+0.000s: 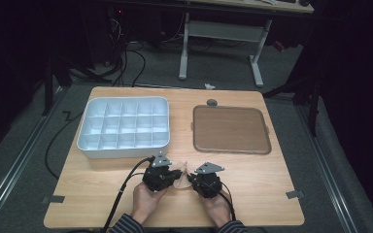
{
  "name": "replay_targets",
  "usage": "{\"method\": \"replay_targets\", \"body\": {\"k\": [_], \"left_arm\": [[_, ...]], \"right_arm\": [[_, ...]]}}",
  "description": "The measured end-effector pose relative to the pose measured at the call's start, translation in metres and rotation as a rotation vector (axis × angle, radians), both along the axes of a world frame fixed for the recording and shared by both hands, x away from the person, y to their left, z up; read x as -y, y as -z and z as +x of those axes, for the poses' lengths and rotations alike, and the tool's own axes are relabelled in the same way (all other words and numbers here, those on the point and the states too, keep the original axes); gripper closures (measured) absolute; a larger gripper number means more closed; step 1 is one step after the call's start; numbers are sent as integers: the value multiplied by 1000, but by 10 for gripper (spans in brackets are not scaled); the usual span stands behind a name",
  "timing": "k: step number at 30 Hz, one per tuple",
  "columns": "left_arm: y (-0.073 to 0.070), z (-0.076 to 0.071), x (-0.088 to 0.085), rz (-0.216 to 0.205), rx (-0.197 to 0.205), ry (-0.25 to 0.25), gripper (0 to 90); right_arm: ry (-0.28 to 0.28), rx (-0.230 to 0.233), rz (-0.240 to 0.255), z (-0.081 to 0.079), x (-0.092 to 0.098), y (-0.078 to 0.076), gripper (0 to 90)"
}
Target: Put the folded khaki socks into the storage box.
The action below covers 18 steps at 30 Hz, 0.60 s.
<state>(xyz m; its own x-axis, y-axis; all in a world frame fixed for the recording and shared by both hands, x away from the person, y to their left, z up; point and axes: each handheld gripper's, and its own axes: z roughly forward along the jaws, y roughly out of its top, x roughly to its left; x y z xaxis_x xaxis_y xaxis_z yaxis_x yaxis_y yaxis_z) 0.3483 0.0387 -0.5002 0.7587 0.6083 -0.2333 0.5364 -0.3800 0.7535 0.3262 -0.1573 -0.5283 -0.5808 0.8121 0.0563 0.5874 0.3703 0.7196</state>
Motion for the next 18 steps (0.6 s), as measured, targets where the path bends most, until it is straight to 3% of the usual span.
{"method": "replay_targets", "body": {"k": [18], "left_arm": [[14,2,10,41,-34,22,874]], "right_arm": [[4,-1,4,0,0,0,852]]}}
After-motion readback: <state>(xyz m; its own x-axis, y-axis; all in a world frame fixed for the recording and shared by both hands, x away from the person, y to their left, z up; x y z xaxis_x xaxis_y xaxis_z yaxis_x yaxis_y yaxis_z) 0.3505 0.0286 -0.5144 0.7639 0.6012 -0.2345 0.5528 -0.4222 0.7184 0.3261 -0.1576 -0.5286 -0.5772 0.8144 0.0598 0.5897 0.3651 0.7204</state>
